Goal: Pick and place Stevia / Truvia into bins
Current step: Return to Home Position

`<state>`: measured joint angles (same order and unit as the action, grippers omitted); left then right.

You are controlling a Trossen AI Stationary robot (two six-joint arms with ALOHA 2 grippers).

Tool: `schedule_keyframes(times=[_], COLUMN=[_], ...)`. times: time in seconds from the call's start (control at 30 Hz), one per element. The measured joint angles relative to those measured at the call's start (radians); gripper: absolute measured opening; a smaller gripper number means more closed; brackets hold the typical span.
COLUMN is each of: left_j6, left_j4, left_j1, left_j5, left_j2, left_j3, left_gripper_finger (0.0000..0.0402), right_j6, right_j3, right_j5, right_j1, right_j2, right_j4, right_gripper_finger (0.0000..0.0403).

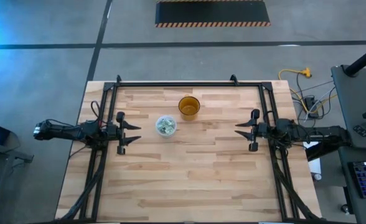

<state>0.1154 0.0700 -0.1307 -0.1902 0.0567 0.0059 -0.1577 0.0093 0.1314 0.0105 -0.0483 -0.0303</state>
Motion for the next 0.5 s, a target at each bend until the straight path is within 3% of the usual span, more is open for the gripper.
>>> schedule_keyframes(times=[0.5], left_j6=[0.0], left_j4=[0.0], left_j1=[0.0], left_j5=[0.0], left_j2=[0.001], left_j3=[-0.001], left_gripper_finger=[0.0158], right_j6=[0.0], right_j3=[0.0], right_j5=[0.0], right_j1=[0.0], right_j2=[0.0], right_j4=[-0.001], right_gripper_finger=[0.0099])
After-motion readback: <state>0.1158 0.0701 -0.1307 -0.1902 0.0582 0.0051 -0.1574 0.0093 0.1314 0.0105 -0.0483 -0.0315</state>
